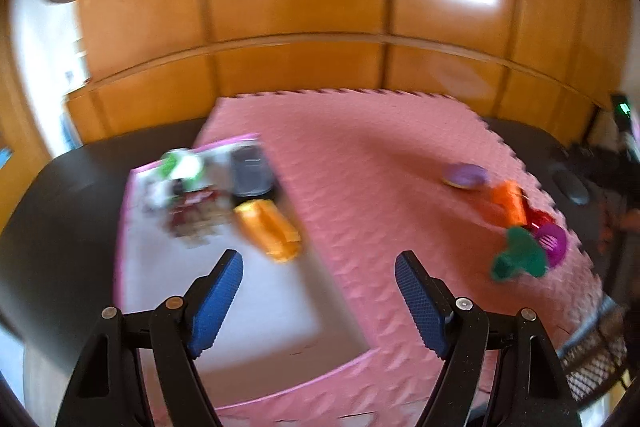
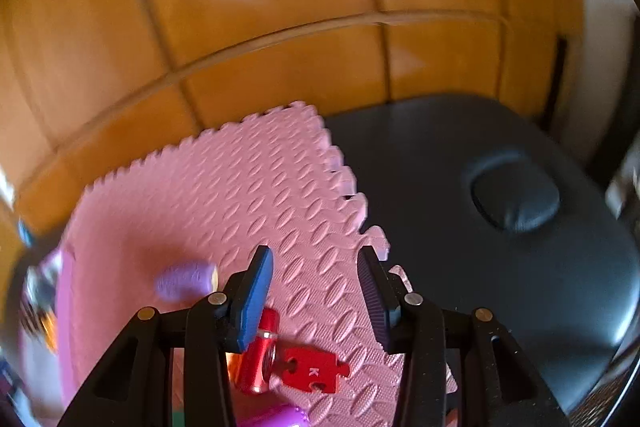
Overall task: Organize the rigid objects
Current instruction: 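Grasp the teal plunger-shaped piece with the left gripper while the right gripper reaches toward the purple oval, then grasp the purple oval soap with the right gripper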
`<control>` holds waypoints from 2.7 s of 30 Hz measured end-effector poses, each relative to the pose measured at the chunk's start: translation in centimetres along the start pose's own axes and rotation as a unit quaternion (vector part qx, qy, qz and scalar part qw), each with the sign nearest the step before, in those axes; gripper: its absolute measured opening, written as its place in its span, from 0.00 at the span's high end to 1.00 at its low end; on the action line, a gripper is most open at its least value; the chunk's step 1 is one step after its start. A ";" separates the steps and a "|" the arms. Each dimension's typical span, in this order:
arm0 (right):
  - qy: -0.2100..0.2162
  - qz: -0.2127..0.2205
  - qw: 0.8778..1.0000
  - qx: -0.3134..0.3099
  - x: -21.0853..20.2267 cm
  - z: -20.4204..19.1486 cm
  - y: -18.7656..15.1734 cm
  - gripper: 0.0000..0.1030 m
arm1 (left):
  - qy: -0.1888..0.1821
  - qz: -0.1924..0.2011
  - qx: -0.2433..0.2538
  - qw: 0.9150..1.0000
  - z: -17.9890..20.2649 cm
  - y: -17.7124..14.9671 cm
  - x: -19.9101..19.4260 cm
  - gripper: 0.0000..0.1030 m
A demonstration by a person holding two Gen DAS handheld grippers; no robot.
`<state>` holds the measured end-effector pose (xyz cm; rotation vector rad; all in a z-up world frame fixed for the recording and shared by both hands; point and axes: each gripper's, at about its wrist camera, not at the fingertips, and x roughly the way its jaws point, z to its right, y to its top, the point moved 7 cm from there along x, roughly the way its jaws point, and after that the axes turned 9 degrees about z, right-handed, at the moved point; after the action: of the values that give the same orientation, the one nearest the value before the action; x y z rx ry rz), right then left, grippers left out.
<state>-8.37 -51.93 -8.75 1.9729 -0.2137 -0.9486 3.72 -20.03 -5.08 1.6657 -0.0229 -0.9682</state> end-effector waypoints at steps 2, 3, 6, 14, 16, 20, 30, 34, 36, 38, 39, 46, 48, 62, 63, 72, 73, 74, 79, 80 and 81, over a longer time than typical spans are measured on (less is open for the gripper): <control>0.003 0.001 1.000 0.010 0.0 0.5 0.2 0.57 | -0.031 -0.014 0.015 0.999 2.0 -0.2 0.9 0.23; 0.010 -0.004 1.000 0.016 0.1 0.5 0.2 0.57 | -0.048 -0.022 0.026 0.998 3.3 -0.4 1.4 0.24; 0.017 -0.013 1.000 0.020 0.3 0.4 0.0 0.57 | -0.107 -0.044 0.052 0.992 7.3 -1.1 2.6 0.24; 0.031 -0.028 0.999 0.023 0.9 -0.2 -0.7 0.57 | -0.207 -0.048 0.126 0.969 15.9 -1.5 4.6 0.13; 0.033 -0.032 0.999 0.028 0.9 0.0 -0.7 0.57 | -0.210 -0.043 0.172 0.961 17.5 -1.8 5.2 0.13; 0.038 -0.038 0.998 0.043 1.0 0.3 -0.8 0.57 | -0.217 -0.049 0.217 0.950 18.8 -2.4 6.4 0.18; 0.040 -0.047 0.997 0.042 1.3 0.0 -1.1 0.57 | -0.241 -0.084 0.212 0.943 20.5 -3.1 10.1 0.45; 0.037 -0.048 0.998 0.036 1.5 -0.1 -1.2 0.57 | -0.236 -0.079 0.162 0.955 19.5 -3.1 9.8 0.46; 0.037 -0.051 0.997 0.036 1.6 -0.1 -1.3 0.57 | -0.215 -0.078 0.139 0.964 18.2 -3.2 9.7 0.46; 0.037 -0.054 0.997 0.036 1.7 0.0 -1.4 0.57 | -0.192 -0.073 0.117 0.972 16.6 -3.4 9.3 0.45; 0.038 -0.056 0.997 0.035 1.8 -0.1 -1.5 0.57 | -0.180 -0.068 0.108 0.975 15.8 -3.5 9.1 0.46; 0.057 -0.072 0.996 0.007 2.0 -1.6 -2.3 0.57 | -0.137 -0.043 0.093 0.985 13.7 -4.6 8.4 0.46; 0.072 -0.086 0.994 -0.005 2.2 -2.5 -3.0 0.57 | -0.138 -0.037 0.092 0.985 13.6 -4.7 8.4 0.46; 0.132 -0.138 0.975 -0.115 3.5 -10.4 -5.7 0.36 | -0.148 -0.018 0.082 0.985 12.9 -4.8 8.0 0.46; 0.129 -0.142 0.974 -0.124 3.9 -11.0 -5.7 0.34 | -0.148 -0.018 0.082 0.985 13.1 -4.8 8.1 0.46; 0.080 -0.212 0.958 -0.177 9.1 -13.9 -6.8 0.20 | -0.157 -0.017 0.071 0.985 12.8 -4.9 8.2 0.46; 0.075 -0.216 0.957 -0.178 9.5 -13.9 -6.9 0.20 | -0.158 -0.017 0.070 0.985 12.8 -4.9 8.2 0.46; 0.072 -0.219 0.957 -0.177 9.9 -14.0 -7.0 0.19 | -0.159 -0.016 0.069 0.985 12.7 -4.9 8.1 0.46; 0.065 -0.222 0.952 -0.199 10.8 -14.9 -7.8 0.24 | -0.163 -0.016 0.064 0.984 12.5 -4.9 8.2 0.46; 0.072 -0.221 0.950 -0.206 10.6 -15.2 -8.0 0.24 | -0.163 -0.015 0.064 0.984 12.6 -4.8 8.2 0.46; 0.082 -0.222 0.947 -0.219 10.3 -15.6 -8.4 0.25 | -0.164 -0.015 0.064 0.984 12.7 -4.9 8.3 0.46</control>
<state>7.83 -41.88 -16.34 1.6931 0.5168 -0.9997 -0.61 -32.51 -13.91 1.6097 -0.2855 -1.2783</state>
